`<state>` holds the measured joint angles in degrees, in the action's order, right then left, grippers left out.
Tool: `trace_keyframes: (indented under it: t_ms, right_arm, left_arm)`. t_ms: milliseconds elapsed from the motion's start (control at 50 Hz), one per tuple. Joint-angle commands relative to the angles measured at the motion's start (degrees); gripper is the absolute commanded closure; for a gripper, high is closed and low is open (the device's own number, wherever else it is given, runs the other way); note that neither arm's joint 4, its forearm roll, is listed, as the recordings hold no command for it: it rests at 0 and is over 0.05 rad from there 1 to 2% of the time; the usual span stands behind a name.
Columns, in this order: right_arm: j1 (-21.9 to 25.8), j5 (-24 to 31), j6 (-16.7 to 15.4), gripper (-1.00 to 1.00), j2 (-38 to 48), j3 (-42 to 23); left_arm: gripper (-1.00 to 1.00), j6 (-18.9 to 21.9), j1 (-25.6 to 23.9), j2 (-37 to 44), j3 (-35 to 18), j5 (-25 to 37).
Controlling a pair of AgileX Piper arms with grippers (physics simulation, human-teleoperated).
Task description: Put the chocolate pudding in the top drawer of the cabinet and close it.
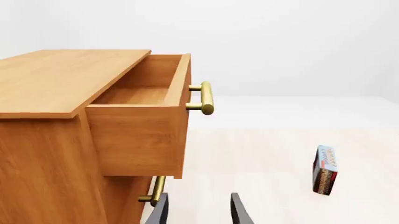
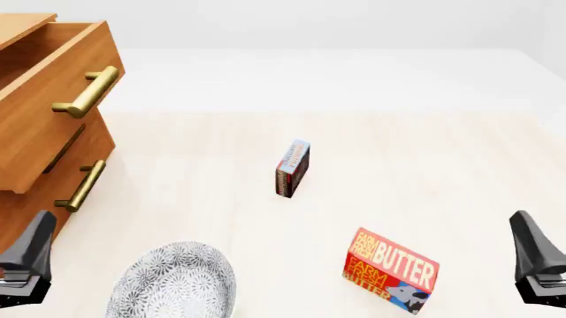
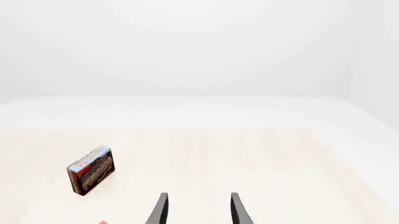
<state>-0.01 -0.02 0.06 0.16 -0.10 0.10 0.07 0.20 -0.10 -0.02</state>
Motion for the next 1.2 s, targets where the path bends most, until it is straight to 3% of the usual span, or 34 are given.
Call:
trace_keyframes:
  t_ms: [20,280,360,760,960,980,1060,1200]
  right_arm:
    - [-0.03,0.0,0.16,-1.0,0.24,-0.16]
    - [-0.03,0.0,0.09,-1.0,0.21,-0.14]
    - [-0.03,0.0,0.09,-1.0,0.22,-0.13]
    - [-0.04,-0.65,0.09,-1.0,0.84,-0.1]
    - [-0.05,-0.8,0.09,-1.0,0.98,-0.1]
    - [-0.05,-0.8,0.09,-1.0,0.99,-0.1]
    - [-0.05,-0.75,0.09,-1.0,0.95,-0.11]
    - [-0.05,-0.67,0.09,-1.0,0.88,-0.13]
  left_arm:
    - [-1.0,-1.52,0.38,1.22,-0.5,0.0]
    - [-1.0,-0.57,1.76,1.46,-1.46,-0.29]
    - [-1.0,2.19,1.76,1.12,-1.96,0.32]
    - [-1.0,2.78,-4.2,4.81,-21.71,14.84]
    - [-1.0,1.6,-4.63,7.48,-27.13,18.36]
    - [-1.0,1.7,-4.62,6.88,-29.77,21.5]
    - [-1.0,3.09,-4.39,10.02,-35.56,23.52]
    - [-1.0,3.21,-4.97,13.65,-40.95,26.15]
